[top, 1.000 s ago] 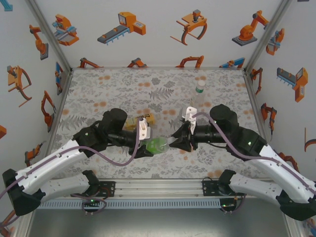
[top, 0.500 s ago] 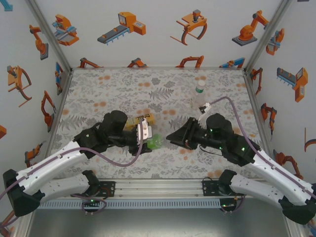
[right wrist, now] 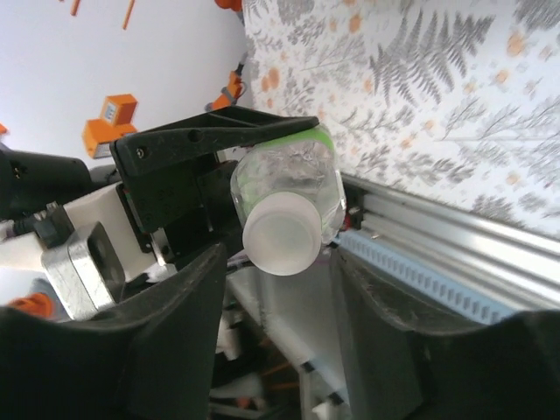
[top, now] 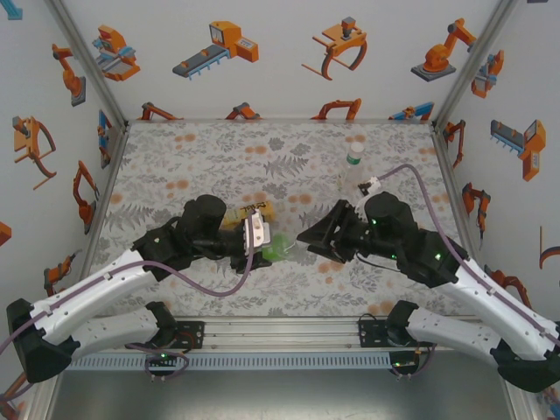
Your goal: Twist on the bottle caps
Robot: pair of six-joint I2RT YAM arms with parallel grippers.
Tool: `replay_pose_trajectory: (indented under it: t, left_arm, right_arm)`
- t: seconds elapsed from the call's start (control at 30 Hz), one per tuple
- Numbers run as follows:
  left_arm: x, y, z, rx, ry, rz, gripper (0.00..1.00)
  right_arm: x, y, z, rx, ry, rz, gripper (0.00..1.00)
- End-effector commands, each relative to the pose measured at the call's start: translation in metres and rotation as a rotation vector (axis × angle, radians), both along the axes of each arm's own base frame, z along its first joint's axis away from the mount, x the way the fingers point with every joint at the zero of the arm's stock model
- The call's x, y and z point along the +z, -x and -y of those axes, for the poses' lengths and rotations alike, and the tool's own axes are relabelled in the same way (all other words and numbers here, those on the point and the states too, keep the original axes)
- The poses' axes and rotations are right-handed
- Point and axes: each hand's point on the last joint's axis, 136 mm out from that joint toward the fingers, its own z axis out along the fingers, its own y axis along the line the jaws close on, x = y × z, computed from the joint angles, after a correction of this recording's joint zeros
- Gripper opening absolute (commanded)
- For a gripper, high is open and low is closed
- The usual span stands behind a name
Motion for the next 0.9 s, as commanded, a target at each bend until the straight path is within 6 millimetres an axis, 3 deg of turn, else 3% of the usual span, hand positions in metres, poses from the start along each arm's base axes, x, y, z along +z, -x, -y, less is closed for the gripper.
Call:
replay_pose_trajectory:
  t: [0.0,0.2,0.33,0.53,0.8,0.87]
  left_arm:
    - [0.019,0.009,0.0,-0.047,0.055,0.031,0.0]
    - [0.021,0.014,-0.004,-0.055,0.061,0.016,0.0]
    - [0.025,0.017,-0.005,-0.064,0.075,0.016,0.0]
    - [0.027,0.025,-0.008,-0.093,0.079,-0.003,0.0]
    - [0.033,0.037,-0.011,-0.147,0.071,-0.031,0.0]
    - [0.034,0.039,-0.011,-0.153,0.074,-0.033,0.0]
  right_arm:
    - [0.017,-0.003,0.017,0.03,0.111,0.195,0.55]
    - [0.046,-0.003,0.018,0.143,0.19,0.472,0.58]
    - [0.066,0.015,-0.002,0.356,0.175,0.735,0.53]
    - [0.081,0.04,-0.01,0.575,0.206,1.055,0.49]
    - [0.071,0.073,-0.023,0.903,0.228,1.335,0.5]
    - [0.072,0.074,-0.026,0.919,0.226,1.38,0.52]
